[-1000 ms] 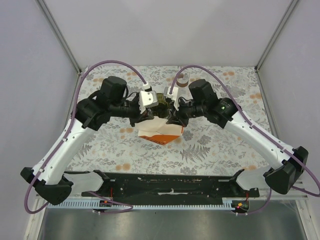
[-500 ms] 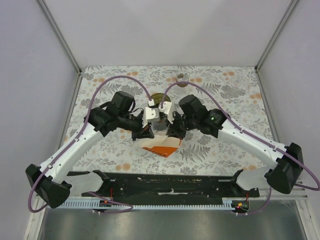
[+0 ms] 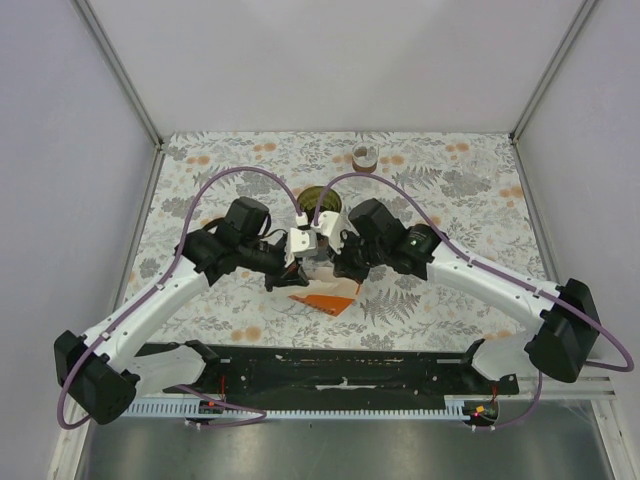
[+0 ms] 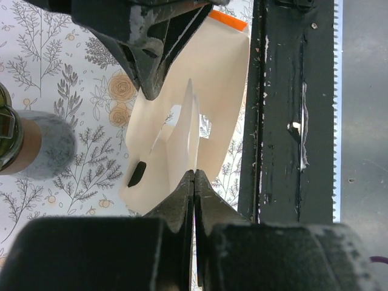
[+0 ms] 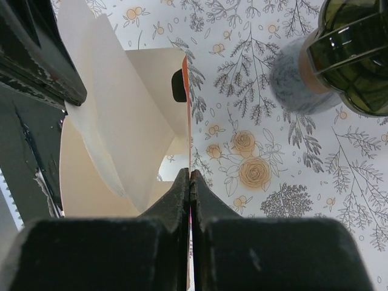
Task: Place the coffee filter in the dripper
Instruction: Place the coffee filter holder at the center of the board, then adjust the coffee filter.
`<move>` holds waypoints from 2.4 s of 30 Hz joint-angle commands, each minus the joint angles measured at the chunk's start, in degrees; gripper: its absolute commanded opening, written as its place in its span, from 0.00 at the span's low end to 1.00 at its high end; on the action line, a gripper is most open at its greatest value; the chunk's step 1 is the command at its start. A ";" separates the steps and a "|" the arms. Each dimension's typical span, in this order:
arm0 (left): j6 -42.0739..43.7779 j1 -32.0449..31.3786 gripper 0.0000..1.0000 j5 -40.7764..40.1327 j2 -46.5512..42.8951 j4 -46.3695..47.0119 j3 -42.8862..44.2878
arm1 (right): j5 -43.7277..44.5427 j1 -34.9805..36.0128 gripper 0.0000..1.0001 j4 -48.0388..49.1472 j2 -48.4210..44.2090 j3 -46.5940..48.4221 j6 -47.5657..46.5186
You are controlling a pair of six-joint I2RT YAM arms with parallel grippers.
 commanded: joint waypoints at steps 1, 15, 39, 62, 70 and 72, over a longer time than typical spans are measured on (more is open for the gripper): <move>3.10 0.02 0.02 2.45 0.06 4.35 -1.15 | 2.55 0.43 0.03 1.97 0.23 -1.26 0.38; 6.71 0.11 0.02 2.45 -0.02 5.49 -5.19 | 4.05 0.87 0.20 2.33 3.05 -0.21 0.21; 8.38 0.20 0.02 5.09 -1.61 6.10 -5.46 | -5.51 0.34 0.42 -0.31 -13.65 -3.19 -6.37; 5.66 0.20 0.02 8.96 3.76 11.03 -2.29 | -15.63 -2.47 0.41 12.08 -7.59 -10.06 -4.36; 4.34 0.11 0.02 9.93 3.85 11.73 -2.20 | -16.17 -2.56 0.29 12.43 -6.18 -10.67 -3.75; 3.99 0.20 0.02 9.93 3.85 11.82 -2.20 | -16.08 -2.56 0.14 12.08 -6.18 -10.67 -3.75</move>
